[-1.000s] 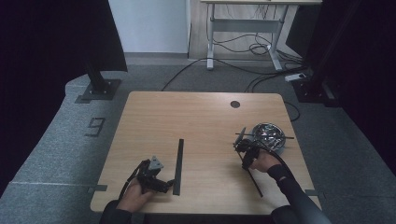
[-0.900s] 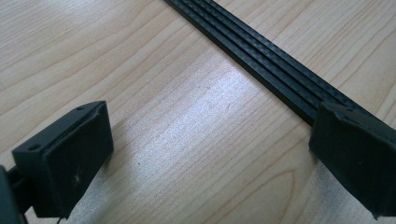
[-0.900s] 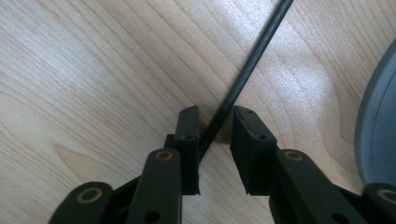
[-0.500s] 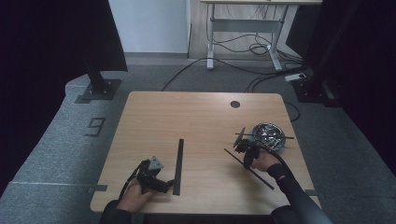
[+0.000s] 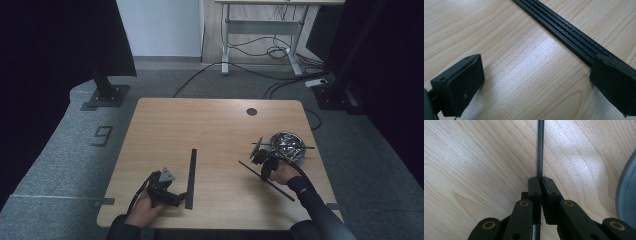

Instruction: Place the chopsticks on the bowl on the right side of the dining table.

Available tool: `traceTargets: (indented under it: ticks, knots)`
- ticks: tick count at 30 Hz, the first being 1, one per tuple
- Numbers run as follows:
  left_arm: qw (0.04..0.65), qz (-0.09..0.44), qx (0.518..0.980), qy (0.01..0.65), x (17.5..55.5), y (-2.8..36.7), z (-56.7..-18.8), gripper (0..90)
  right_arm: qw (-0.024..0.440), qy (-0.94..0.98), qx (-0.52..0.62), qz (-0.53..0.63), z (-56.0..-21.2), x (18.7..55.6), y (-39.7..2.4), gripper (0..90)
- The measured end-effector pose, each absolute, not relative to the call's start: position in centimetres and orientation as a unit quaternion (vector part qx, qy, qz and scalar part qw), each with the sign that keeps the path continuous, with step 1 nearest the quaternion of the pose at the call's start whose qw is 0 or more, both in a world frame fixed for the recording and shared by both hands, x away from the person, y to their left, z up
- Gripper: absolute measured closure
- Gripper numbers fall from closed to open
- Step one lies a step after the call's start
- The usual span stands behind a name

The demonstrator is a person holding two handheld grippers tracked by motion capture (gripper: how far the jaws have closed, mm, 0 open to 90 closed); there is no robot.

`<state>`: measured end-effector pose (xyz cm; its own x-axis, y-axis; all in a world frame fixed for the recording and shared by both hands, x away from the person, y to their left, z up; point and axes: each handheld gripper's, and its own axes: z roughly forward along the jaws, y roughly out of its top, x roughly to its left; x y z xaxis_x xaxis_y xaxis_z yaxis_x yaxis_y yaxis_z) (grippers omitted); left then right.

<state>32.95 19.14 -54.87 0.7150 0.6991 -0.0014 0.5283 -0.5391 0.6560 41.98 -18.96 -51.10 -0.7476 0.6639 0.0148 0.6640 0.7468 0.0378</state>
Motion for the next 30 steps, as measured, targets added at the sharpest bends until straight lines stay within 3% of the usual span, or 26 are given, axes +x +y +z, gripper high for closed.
traceTargets:
  ticks: [12, 30]
  knots:
    - [0.324, 0.131, 0.867, 0.354, 33.0, 19.1, -54.9, 0.0, 0.004, -0.936, -0.351, -0.033, -50.8, 41.8, -19.3, 85.8]
    - [0.324, 0.131, 0.868, 0.354, 33.0, 19.1, -54.9, 0.0, 0.000, -0.930, -0.364, -0.059, -46.2, 42.1, -20.8, 85.8]
